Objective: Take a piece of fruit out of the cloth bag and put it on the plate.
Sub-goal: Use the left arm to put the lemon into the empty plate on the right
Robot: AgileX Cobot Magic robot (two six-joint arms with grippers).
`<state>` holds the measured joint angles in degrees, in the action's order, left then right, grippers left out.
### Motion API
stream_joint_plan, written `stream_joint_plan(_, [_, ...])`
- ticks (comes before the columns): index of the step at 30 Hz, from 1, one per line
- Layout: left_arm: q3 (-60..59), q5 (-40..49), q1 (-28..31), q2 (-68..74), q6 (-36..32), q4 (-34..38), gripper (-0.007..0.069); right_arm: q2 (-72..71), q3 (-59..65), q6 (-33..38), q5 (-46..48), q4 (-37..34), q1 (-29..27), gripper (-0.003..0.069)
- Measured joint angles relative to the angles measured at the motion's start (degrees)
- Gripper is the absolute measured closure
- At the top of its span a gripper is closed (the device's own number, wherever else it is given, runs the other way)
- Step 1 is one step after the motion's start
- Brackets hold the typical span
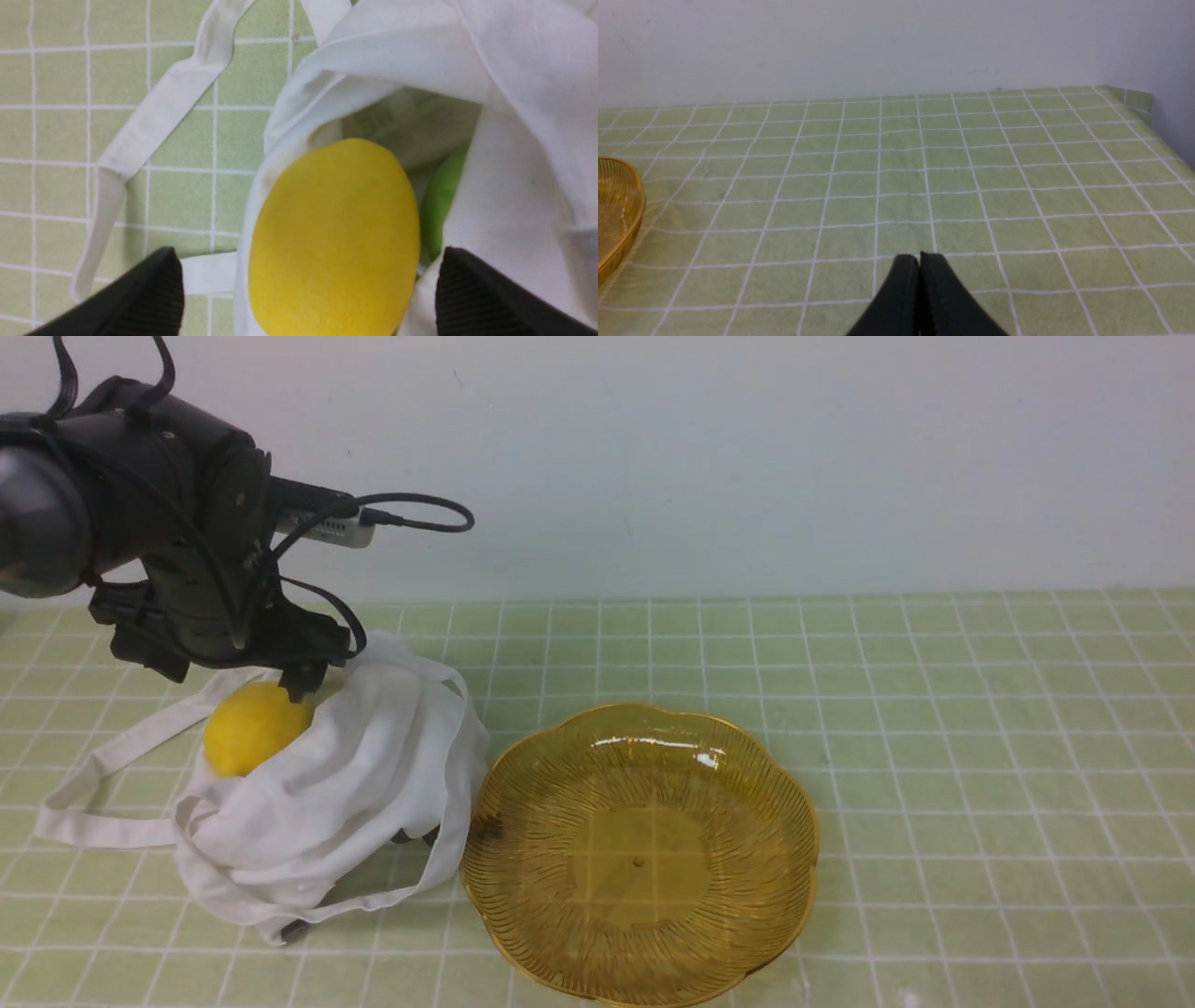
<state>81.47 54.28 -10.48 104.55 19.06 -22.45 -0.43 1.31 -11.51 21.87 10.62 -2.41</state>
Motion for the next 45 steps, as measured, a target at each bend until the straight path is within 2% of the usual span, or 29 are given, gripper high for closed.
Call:
stream_joint_plan(13, [0.00,-0.69,0.00,5.60,1.87,1.03,0.0134,0.00,0.00,0.00,0.00,0.00,0.00,0.0673])
stream_joint_plan(18, [0.00,-0.88,0.00,6.39,1.99,0.71,0.0176,0.00,0.00,0.00,0.00,0.00,0.00,0.0673])
stream_joint_plan(30, [0.00,-1.57,0.00,6.02,2.31,0.61,0.0178,0.00,0.00,0.00,0.00,0.00,0.00,0.0673])
stream_joint_plan(37, [0.00,-1.50,0.00,0.52,2.31,0.16,0.0181,0.00,0.00,0.00,0.00,0.00,0.00,0.0673])
stream_joint_plan(45, [5.14,4.18,0.00,-6.40,2.07,-2.89,0.0181,0.00,0.00,0.00,0.00,0.00,0.00,0.0673])
